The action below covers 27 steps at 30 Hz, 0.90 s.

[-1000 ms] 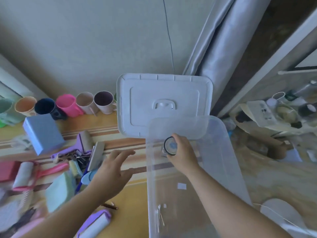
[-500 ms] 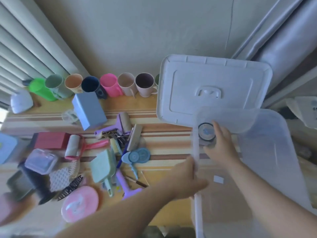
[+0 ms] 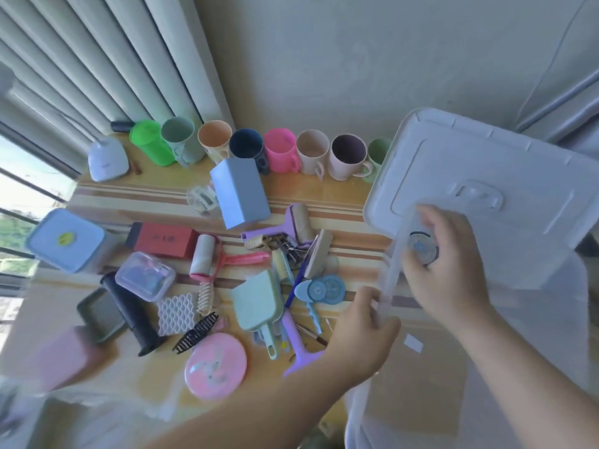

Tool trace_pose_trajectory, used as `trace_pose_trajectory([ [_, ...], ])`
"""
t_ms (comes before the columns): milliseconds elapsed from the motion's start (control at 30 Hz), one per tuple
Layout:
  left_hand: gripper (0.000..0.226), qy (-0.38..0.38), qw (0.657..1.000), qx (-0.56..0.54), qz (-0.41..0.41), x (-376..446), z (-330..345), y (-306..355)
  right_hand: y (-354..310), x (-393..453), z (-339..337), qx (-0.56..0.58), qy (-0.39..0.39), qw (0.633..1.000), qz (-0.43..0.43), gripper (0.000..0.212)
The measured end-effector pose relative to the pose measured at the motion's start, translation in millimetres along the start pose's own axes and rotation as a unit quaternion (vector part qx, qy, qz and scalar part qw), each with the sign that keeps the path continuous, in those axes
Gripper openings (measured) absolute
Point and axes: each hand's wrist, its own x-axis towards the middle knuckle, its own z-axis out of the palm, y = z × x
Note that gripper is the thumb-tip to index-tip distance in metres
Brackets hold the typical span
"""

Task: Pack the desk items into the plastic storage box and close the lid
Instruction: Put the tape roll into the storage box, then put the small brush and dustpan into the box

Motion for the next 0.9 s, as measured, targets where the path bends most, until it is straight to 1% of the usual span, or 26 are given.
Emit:
trace_pose_trajectory([
  [33, 0.02, -0.02, 1.0, -0.012, 0.003, -5, -8, -6, -23, 8, 15, 0.012, -0.012, 0.999, -0.044, 0.047],
  [67, 0.017, -0.037, 0.999, -0.021, 0.003, -9, -19, -13, -46, 15, 34, 0.03, -0.048, 0.996, -0.065, 0.043],
  [133, 0.003, -0.031, 1.0, 0.0, -0.004, -16, -53, -39, -88, 16, 79, 0.063, -0.171, 0.982, -0.044, 0.035],
  [167, 0.008, -0.003, 0.999, 0.033, -0.008, -20, -75, -55, -105, 11, 104, 0.059, -0.242, 0.968, -0.017, 0.034],
  [200, 0.011, 0.035, 0.996, 0.077, -0.017, -24, -102, -74, -117, 2, 130, 0.035, -0.313, 0.949, 0.014, 0.039],
  [233, 0.012, 0.078, 0.989, 0.123, -0.031, -28, -131, -93, -125, -9, 155, -0.007, -0.38, 0.924, 0.043, 0.049],
  [300, 0.019, 0.163, 0.968, 0.18, -0.064, -37, -193, -128, -132, -42, 200, -0.121, -0.496, 0.856, 0.081, 0.082],
  [333, 0.023, 0.206, 0.957, 0.184, -0.084, -41, -223, -143, -131, -60, 217, -0.171, -0.535, 0.822, 0.091, 0.098],
  [367, 0.024, 0.245, 0.946, 0.186, -0.105, -46, -251, -155, -129, -78, 232, -0.215, -0.552, 0.8, 0.092, 0.106],
  [400, 0.023, 0.276, 0.936, 0.183, -0.119, -49, -275, -167, -126, -92, 244, -0.253, -0.542, 0.797, 0.081, 0.108],
  [467, 0.024, 0.311, 0.926, 0.167, -0.134, -52, -312, -182, -120, -105, 258, -0.306, -0.488, 0.816, 0.038, 0.109],
  [533, 0.025, 0.329, 0.921, 0.164, -0.13, -54, -335, -191, -116, -103, 262, -0.332, -0.46, 0.823, 0.015, 0.115],
  [600, 0.024, 0.327, 0.924, 0.159, -0.122, -54, -343, -195, -112, -98, 261, -0.334, -0.46, 0.822, 0.025, 0.122],
  [667, 0.02, 0.293, 0.935, 0.156, -0.125, -54, -338, -195, -111, -94, 256, -0.303, -0.466, 0.829, 0.058, 0.128],
  [733, 0.018, 0.226, 0.949, 0.175, -0.135, -57, -320, -196, -106, -93, 252, -0.236, -0.466, 0.846, 0.111, 0.128],
  [767, 0.02, 0.181, 0.954, 0.2, -0.128, -60, -307, -199, -103, -91, 249, -0.2, -0.46, 0.854, 0.138, 0.124],
  [800, 0.031, 0.137, 0.956, 0.235, -0.108, -65, -293, -202, -99, -89, 245, -0.16, -0.454, 0.86, 0.168, 0.118],
  [867, 0.07, 0.067, 0.948, 0.306, -0.055, -76, -262, -212, -94, -82, 233, -0.071, -0.433, 0.866, 0.241, 0.099],
  [900, 0.087, 0.048, 0.941, 0.334, -0.034, -81, -249, -217, -93, -77, 227, -0.012, -0.41, 0.862, 0.297, 0.088],
])
